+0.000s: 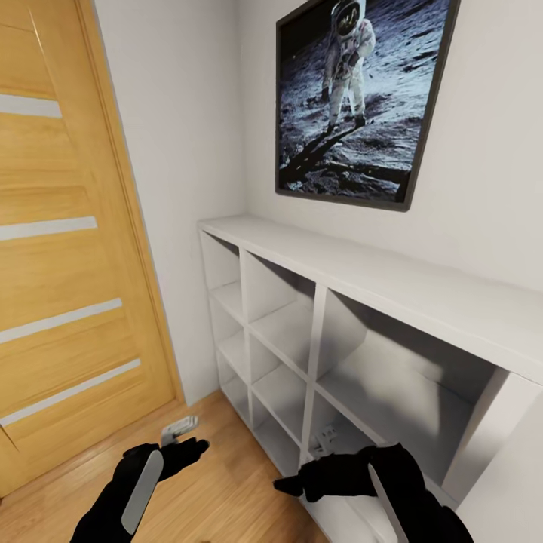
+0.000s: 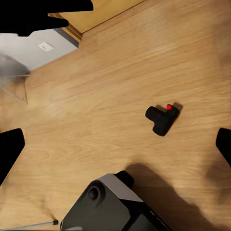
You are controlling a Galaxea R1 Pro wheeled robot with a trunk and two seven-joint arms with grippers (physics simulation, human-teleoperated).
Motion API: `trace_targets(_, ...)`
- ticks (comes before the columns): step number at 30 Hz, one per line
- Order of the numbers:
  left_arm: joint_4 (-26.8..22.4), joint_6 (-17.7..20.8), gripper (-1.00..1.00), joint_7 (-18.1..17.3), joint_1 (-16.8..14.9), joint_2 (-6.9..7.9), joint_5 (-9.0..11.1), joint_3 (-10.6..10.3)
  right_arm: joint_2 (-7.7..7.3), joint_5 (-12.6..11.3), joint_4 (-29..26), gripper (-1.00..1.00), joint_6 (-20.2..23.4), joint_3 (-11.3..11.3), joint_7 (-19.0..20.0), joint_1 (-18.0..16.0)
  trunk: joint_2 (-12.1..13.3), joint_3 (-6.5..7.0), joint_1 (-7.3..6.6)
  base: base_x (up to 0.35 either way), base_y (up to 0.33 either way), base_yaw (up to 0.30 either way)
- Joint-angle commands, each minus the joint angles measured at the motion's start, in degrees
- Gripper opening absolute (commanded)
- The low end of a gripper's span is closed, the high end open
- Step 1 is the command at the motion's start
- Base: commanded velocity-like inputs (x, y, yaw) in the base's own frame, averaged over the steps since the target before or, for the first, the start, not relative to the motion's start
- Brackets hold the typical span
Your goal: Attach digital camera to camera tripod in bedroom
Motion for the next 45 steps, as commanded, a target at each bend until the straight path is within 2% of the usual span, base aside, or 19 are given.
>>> trace_targets(1, -0.1, 0.2, 1.0, 0.8, 0.0, -0.04, 0.6, 0.1, -0.03, 0.3, -0.1, 1.0, 0.2, 0.0, 1.0, -0.1, -0.5, -0.26, 0.23, 0.0, 0.0, 0.0)
trace_targets(5, 0.1, 0.2, 1.0, 2.8, 0.0, -0.03, 0.6, 0.1, -0.03, 0.3, -0.2, 1.0, -0.1, -0.4, 3.3, -0.1, -2.1, -0.98, 1.11, 0.0, 0.0, 0.0)
trace_targets(6, -1.1, 0.2, 1.0, 6.5, 0.0, -0.14, 0.6, 0.0, -0.03, 0.4, -0.2, 1.0, -0.2, -0.6, 4.2, -0.1, -2.5, -1.16, 1.33, 0.0, 0.0, 0.0)
trace_targets(8, -2.1, 0.2, 1.0, 8.6, 0.0, -0.22, 0.8, -0.2, -0.03, 0.5, -0.2, 1.0, -0.2, -0.6, 4.4, -0.1, -3.3, -1.51, 1.77, 0.0, 0.0, 0.0)
trace_targets(19, -2.4, 0.2, 1.0, 9.7, 0.0, -0.26, 1.1, 0.0, 0.1, 1.2, 0.1, 1.0, -0.4, -0.7, 3.2, -0.1, -7.7, -3.49, 4.18, 0.0, 0.0, 0.0)
trace_targets(20, -2.4, 0.2, 1.0, 9.7, 0.0, -0.28, 1.2, 0.0, 0.14, 1.2, 0.2, 1.0, -0.5, -0.8, 2.7, -0.1, -8.1, -3.67, 4.4, 0.0, 0.0, 0.0)
trace_targets(21, -2.5, 0.2, 1.0, 9.7, 0.0, -0.33, 1.2, 0.0, 0.25, 1.5, 0.7, 1.0, -0.5, -0.9, -0.1, -0.1, -8.5, -3.85, 4.62, 0.0, 0.0, 0.0)
trace_targets(23, -2.5, 0.2, 1.0, 9.7, 0.0, -0.37, 1.2, 0.1, 0.37, 1.8, 0.8, 1.0, -0.5, -0.9, -2.7, -0.1, -9.3, -4.21, 5.06, 0.0, 0.0, 0.0)
trace_targets(24, -2.5, 0.3, 1.0, 9.8, 0.0, -0.4, 1.2, 0.1, 0.5, 1.8, 0.9, 1.0, -0.5, -0.8, -6.3, -0.1, -9.7, -4.39, 5.28, 0.0, 0.0, 0.0)
trace_targets(25, -2.5, 0.3, 1.0, 9.8, 0.0, -0.4, 1.2, 0.1, 0.55, 1.8, 1.0, 1.0, -0.5, -0.8, -8.1, -0.1, -10.1, -4.57, 5.5, 0.0, 0.0, 0.0)
trace_targets(30, -2.3, 0.3, 1.0, 9.8, 0.0, -0.43, 1.3, 0.0, 0.6, 1.6, 0.8, 1.0, -0.5, -0.6, -14.0, -0.1, -12.1, -5.46, 6.6, 0.0, 0.0, 0.0)
trace_targets(45, -1.9, 0.4, 1.0, 9.8, 0.0, -0.44, 1.3, 0.0, 0.66, 1.6, 0.9, 1.0, -0.5, -0.4, -15.1, -0.1, -18.1, -8.16, 9.9, 0.0, 0.0, 0.0)
